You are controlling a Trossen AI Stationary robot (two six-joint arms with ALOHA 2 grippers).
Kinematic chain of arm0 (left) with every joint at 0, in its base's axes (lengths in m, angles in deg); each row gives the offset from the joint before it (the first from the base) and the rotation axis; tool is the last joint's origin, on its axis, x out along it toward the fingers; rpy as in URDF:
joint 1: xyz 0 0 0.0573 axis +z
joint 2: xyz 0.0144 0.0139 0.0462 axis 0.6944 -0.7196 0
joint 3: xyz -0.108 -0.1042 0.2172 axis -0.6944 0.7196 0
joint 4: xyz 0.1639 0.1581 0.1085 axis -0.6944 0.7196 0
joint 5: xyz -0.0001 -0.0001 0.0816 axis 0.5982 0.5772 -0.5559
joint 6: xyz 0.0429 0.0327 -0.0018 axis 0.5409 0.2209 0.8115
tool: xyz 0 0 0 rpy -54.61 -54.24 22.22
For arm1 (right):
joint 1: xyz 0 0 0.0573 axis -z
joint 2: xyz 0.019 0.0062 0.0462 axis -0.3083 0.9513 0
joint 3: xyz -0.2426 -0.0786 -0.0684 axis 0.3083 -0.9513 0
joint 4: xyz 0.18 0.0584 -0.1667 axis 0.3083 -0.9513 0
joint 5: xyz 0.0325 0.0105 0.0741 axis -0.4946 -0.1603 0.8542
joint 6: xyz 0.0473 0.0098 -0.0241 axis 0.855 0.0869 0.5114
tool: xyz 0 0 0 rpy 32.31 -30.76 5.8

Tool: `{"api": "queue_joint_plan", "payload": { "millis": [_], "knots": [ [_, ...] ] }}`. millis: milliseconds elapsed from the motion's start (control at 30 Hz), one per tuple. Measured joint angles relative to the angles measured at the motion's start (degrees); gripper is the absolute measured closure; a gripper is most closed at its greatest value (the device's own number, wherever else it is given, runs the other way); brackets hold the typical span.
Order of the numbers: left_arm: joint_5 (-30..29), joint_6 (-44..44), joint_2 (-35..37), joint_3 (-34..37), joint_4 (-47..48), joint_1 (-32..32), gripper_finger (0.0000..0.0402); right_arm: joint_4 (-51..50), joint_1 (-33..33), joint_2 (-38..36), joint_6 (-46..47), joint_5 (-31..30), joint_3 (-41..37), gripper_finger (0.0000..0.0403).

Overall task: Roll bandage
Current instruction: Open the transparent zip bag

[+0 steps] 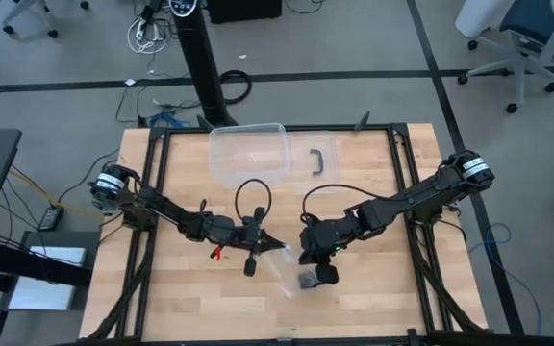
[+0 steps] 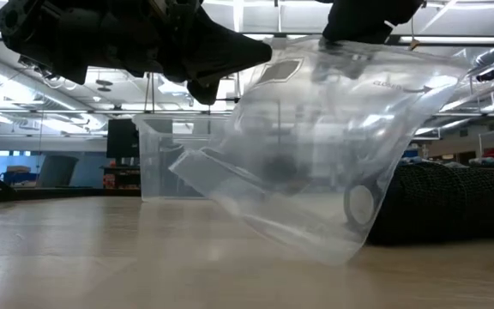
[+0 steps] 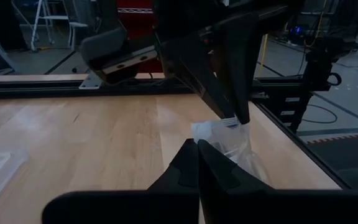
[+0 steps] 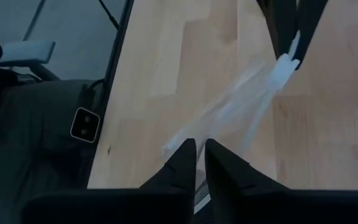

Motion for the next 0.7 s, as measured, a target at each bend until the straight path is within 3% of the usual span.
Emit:
{"api": "queue_joint_plan", "payload": {
  "millis": [367,700],
  "knots": [
    [0.0,0.0,0.0,0.0,0.0,0.0,0.0402,0.0,0.0,-2.1,0.0,1.1,0.0,0.0299],
    [0.0,0.0,0.0,0.0,0.1,0.0,0.0402,-2.2,-0.1,-5.5,-0.3,0.9,0.0,0.0309]
  ]
}}
